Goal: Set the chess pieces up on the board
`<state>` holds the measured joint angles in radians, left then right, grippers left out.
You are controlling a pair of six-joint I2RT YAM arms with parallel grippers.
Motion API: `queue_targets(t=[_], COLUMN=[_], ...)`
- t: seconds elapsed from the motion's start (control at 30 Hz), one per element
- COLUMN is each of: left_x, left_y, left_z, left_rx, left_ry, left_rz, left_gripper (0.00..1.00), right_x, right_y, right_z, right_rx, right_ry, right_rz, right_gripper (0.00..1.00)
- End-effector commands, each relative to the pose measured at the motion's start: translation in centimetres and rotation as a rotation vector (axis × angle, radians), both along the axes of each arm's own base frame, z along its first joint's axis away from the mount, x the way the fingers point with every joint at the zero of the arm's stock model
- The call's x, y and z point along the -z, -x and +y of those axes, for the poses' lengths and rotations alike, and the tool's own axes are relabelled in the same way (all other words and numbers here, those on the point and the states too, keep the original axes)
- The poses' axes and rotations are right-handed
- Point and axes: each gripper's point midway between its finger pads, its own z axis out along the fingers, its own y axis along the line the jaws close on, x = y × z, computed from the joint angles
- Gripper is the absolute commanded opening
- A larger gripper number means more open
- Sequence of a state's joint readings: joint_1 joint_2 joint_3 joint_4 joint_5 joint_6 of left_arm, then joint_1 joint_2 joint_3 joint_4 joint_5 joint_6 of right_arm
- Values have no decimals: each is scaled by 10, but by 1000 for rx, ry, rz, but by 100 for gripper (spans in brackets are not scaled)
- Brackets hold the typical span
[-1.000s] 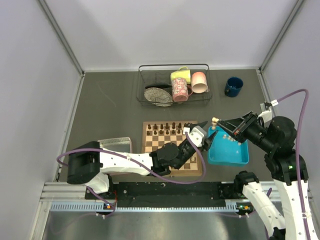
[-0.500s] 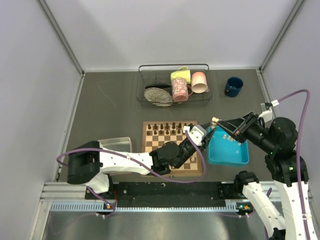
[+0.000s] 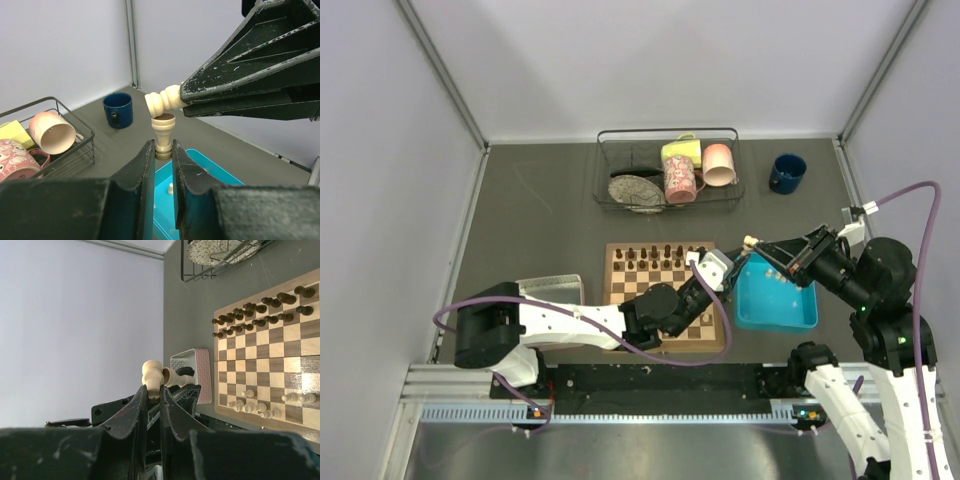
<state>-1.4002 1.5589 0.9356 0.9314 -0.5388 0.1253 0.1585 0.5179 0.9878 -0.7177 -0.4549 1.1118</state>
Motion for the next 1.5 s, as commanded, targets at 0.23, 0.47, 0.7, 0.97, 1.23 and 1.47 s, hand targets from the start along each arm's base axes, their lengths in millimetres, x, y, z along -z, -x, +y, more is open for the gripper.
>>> queue_targets(t=[0.23, 0.47, 0.7, 0.97, 1.23, 1.47], left_x=[-23, -3, 27, 34, 34, 49], left_y=[1, 9, 15, 1, -32, -43], left_z=[2, 11, 74, 181, 283, 292], left_rx=[10, 55, 8, -164, -388, -387], left_ry=[75, 10, -112, -197, -224, -290], left_rz=[-15, 33, 158, 321, 395, 433], left_gripper=[0, 0, 0, 0, 0, 0], right_x=[-12, -27, -47, 15, 80, 127], right_y=[-1, -13, -36, -50, -17, 24], right_z=[0, -3, -2, -25, -11, 27], right_rx=[1, 14, -31, -84, -201, -331], right_ry=[-14, 43, 182, 523, 834, 947], right_rz=[-56, -96, -164, -29, 157, 255], right_gripper=[0, 0, 0, 0, 0, 0])
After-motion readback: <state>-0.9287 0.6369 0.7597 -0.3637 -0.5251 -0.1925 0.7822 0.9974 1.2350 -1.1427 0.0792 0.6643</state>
